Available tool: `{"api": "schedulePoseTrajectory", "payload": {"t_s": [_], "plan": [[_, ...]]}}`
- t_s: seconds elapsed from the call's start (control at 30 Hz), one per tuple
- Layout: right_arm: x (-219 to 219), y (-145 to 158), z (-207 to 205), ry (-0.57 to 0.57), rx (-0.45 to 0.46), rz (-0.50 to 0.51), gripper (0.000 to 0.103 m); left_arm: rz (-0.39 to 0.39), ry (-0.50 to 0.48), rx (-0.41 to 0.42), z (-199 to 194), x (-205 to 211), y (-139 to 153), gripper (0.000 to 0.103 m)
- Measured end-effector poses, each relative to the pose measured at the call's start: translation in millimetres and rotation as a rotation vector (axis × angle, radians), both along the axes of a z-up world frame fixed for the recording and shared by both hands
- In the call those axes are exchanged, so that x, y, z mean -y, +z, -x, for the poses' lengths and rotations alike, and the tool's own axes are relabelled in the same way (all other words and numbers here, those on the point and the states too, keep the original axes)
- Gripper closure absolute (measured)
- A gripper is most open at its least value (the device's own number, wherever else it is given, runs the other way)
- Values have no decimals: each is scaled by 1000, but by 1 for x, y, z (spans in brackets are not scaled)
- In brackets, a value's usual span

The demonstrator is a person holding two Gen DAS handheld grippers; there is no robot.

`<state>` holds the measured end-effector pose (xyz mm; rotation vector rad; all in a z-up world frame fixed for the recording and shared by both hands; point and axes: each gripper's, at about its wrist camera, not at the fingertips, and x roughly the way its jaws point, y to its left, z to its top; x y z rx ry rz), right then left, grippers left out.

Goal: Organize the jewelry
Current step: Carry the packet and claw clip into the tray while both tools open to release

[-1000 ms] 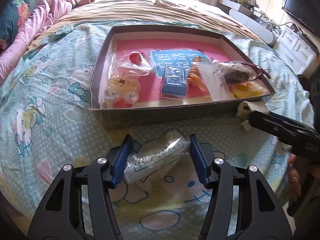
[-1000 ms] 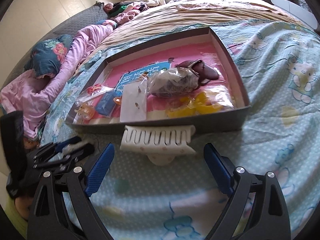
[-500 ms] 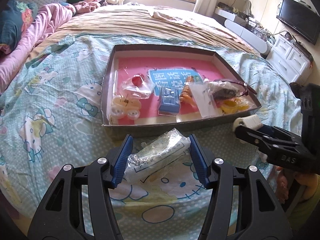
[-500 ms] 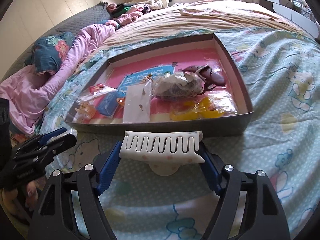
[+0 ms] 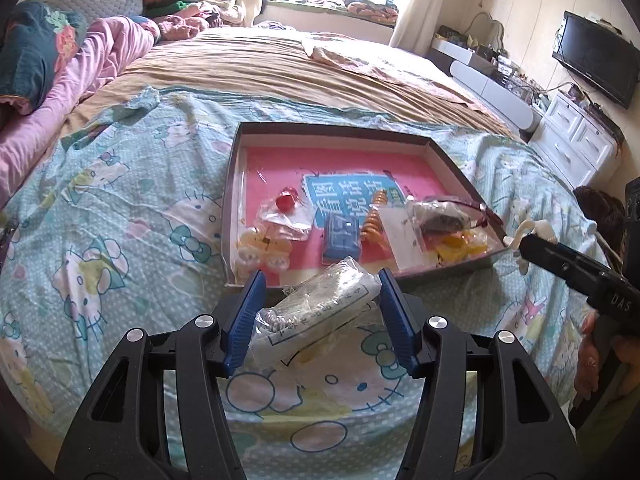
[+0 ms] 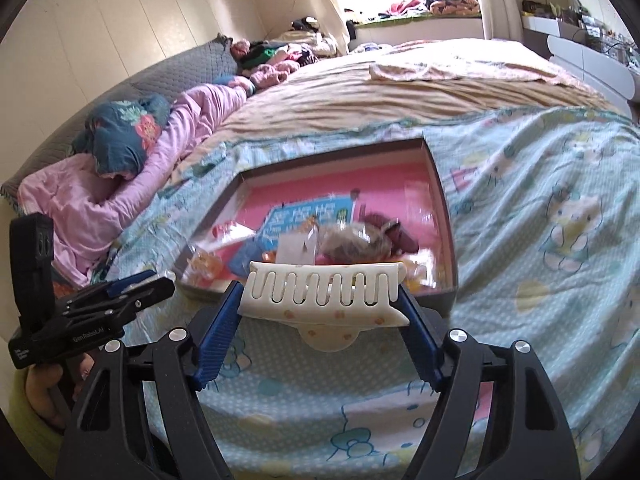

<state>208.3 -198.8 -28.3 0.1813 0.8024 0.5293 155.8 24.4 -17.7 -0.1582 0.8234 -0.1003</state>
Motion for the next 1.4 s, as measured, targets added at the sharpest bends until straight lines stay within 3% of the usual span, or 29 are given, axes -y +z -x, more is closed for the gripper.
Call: {"api": "schedulePoseTrajectory", "payload": {"t_s": [0.73, 1.17, 1.4], "plan": [[-2, 27, -28, -32, 82, -23, 29, 10, 3, 31, -37, 6, 20, 54], [-14, -2, -41, -26, 29, 41, 29, 5, 10, -53, -68, 2, -18, 52], [-30, -24, -45, -16, 7, 111, 29, -1, 9, -68, -68, 0, -26, 40]]}}
